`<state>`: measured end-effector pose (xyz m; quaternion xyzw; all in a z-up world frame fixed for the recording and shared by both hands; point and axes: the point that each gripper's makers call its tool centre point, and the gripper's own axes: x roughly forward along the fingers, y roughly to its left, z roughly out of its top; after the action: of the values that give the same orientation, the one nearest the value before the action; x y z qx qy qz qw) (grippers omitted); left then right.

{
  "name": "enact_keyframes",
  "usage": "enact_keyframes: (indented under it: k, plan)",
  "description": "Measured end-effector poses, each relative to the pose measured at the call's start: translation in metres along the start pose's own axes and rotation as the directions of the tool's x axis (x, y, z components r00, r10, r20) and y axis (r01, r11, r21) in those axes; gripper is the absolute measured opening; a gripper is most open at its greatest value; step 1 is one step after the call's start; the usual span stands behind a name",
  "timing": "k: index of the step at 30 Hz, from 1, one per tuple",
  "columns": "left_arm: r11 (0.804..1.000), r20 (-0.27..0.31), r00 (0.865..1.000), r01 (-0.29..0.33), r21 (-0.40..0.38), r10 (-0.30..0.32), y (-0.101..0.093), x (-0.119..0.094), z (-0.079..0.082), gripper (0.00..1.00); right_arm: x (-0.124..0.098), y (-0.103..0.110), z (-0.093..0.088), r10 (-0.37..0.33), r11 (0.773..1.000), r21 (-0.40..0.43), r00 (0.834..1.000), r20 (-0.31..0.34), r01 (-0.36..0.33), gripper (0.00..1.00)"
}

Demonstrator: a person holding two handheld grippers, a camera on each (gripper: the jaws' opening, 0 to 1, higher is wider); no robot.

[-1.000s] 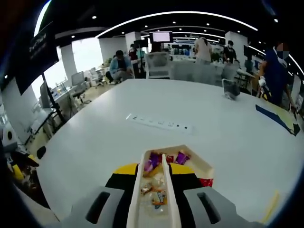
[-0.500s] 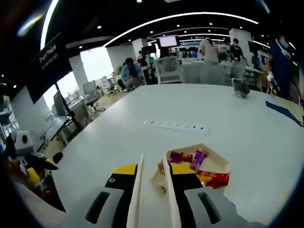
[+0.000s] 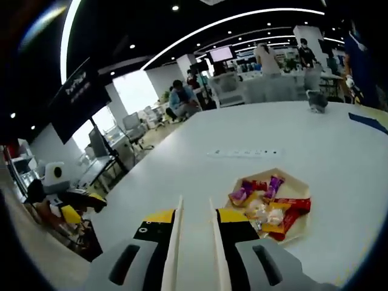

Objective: Place the target food into the container with the food tongs after gripping and lifting it, then release it inside without dropping or visibly crushing the food.

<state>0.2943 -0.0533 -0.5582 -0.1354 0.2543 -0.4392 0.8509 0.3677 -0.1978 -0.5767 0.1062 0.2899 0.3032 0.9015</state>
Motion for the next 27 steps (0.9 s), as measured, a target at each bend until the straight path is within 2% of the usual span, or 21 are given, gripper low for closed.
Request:
enact_keyframes:
  k: [3, 6, 10, 17, 22, 24, 25, 27]
  plan:
    - [1.000, -0.006, 1.000, 0.012, 0.024, -0.012, -0.008, 0.006, 0.003, 0.42, -0.007, 0.005, -0.002, 0.028, 1.000, 0.007, 1.000, 0.005, -0.028, 0.25]
    - [0.999, 0.002, 1.000, 0.019, 0.028, -0.020, -0.014, 0.011, 0.008, 0.41, -0.011, 0.013, -0.003, 0.089, 0.996, 0.015, 0.996, 0.012, -0.090, 0.25]
    - [0.999, -0.002, 1.000, 0.026, 0.044, -0.025, -0.021, 0.019, 0.009, 0.41, -0.017, 0.014, -0.007, 0.121, 0.992, 0.019, 0.993, 0.014, -0.121, 0.25]
    - [0.999, 0.007, 1.000, 0.017, 0.047, -0.017, -0.031, 0.024, 0.009, 0.39, -0.023, 0.026, -0.007, 0.213, 0.977, -0.004, 0.977, -0.003, -0.213, 0.25]
    - [0.999, 0.025, 0.999, 0.023, 0.032, -0.024, -0.039, 0.028, 0.012, 0.40, -0.029, 0.043, -0.004, 0.304, 0.953, -0.012, 0.953, 0.000, -0.304, 0.25]
    - [0.999, 0.025, 0.999, 0.037, 0.031, -0.038, -0.043, 0.029, 0.012, 0.38, -0.035, 0.053, -0.002, 0.360, 0.933, -0.012, 0.933, 0.006, -0.360, 0.26]
    - [0.999, 0.024, 0.999, 0.040, 0.031, -0.041, -0.044, 0.029, 0.012, 0.37, -0.035, 0.053, -0.002, 0.364, 0.931, -0.016, 0.931, 0.008, -0.364, 0.26]
    - [0.998, 0.026, 0.998, 0.054, 0.031, -0.055, -0.048, 0.030, 0.014, 0.36, -0.042, 0.064, -0.001, 0.425, 0.905, -0.006, 0.905, 0.013, -0.425, 0.26]
